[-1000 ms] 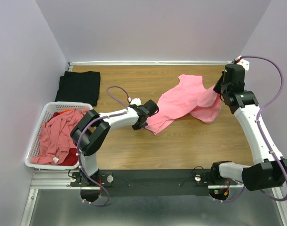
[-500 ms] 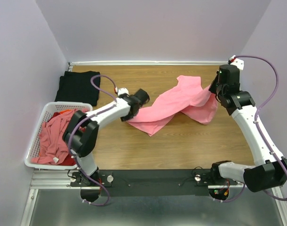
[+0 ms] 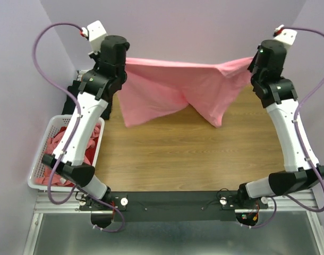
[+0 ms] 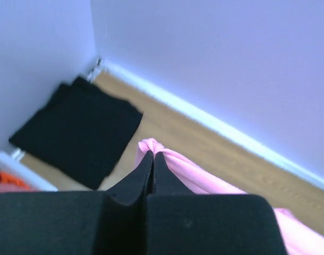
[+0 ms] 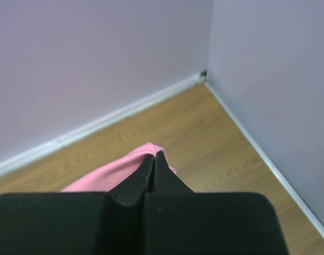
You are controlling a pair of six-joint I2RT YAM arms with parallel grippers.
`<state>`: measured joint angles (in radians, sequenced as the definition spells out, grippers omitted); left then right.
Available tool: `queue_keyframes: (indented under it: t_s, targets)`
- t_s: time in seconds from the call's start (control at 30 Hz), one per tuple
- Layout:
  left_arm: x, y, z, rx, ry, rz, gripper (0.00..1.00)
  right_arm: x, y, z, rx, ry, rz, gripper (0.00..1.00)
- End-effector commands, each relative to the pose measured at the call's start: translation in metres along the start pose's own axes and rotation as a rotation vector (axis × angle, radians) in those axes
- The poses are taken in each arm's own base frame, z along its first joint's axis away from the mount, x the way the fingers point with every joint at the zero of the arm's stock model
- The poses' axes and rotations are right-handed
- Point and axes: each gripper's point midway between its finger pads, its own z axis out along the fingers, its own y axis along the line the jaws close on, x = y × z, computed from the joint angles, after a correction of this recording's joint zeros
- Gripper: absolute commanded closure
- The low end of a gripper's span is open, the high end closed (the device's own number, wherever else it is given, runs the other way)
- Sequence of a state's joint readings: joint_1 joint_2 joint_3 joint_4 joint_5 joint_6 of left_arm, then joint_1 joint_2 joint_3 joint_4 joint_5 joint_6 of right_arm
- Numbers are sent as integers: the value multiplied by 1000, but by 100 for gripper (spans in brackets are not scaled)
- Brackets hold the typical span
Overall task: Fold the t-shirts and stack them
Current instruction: Flatten the tshirt out
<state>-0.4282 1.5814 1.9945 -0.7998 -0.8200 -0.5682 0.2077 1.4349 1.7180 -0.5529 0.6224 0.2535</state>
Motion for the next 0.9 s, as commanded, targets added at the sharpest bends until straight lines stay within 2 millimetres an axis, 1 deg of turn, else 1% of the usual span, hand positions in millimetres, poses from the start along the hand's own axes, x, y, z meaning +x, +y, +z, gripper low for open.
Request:
queue_keyframes:
  t_s: [0.0, 0.03, 0.07, 0.1, 0.13, 0.17, 0.23, 0.27, 0.3, 0.33, 0.37, 0.4, 0.47, 0.6, 0.63, 0.67, 0.73, 0.77, 0.8, 0.83, 0.87]
  targets:
    - [-89, 22, -39, 29, -229, 4, 100, -76, -14, -34, -18, -185, 12, 99]
    - [-117, 30, -61, 78, -301, -66, 100, -84, -14, -42, -41, -206, 9, 99]
    - [-117, 33, -66, 95, -313, -55, 100, -104, -22, -61, -63, -266, 14, 99]
    - [-124, 35, -75, 136, -338, -47, 100, -110, -23, -70, -91, -290, 6, 99]
    - [-141, 51, -98, 167, -389, -84, 100, -116, -25, -79, -107, -313, -2, 99]
    - [-141, 53, -102, 186, -412, -91, 100, -135, -38, -103, -121, -383, -12, 99]
    - [-148, 62, -118, 231, -450, -90, 100, -143, -44, -121, -152, -427, -26, 99]
    - [-153, 74, -132, 246, -480, -88, 100, -149, -48, -130, -157, -455, -44, 99]
    - [-155, 77, -139, 268, -493, -80, 100, -158, -57, -147, -167, -493, -37, 99]
    - [-158, 87, -149, 277, -513, -72, 100, -161, -61, -154, -168, -511, -57, 99]
    - [-159, 91, -154, 284, -525, -66, 100, -164, -64, -161, -178, -527, -64, 99]
    - [-161, 91, -159, 308, -534, -59, 100, -171, -69, -173, -192, -557, -61, 99]
    - [-166, 97, -168, 321, -556, -49, 100, -177, -73, -184, -200, -583, -78, 99]
    - [-168, 86, -165, 338, -539, -14, 100, -184, -75, -192, -207, -610, -101, 99]
    - [-164, 75, -158, 352, -521, 11, 100, -185, -74, -192, -208, -612, -110, 99]
    - [-164, 71, -156, 356, -514, 25, 100, -184, -71, -187, -208, -606, -136, 99]
    - [-154, 58, -144, 365, -481, 68, 100, -183, -65, -180, -209, -598, -167, 99]
    - [-138, 45, -126, 359, -435, 109, 100, -178, -58, -168, -204, -575, -199, 99]
    - [-128, 37, -116, 357, -408, 131, 100, -169, -53, -157, -205, -549, -220, 99]
    - [-109, 21, -96, 360, -359, 174, 100, -162, -48, -147, -203, -526, -241, 99]
    - [-89, 11, -82, 362, -311, 202, 100, -151, -40, -130, -201, -488, -268, 99]
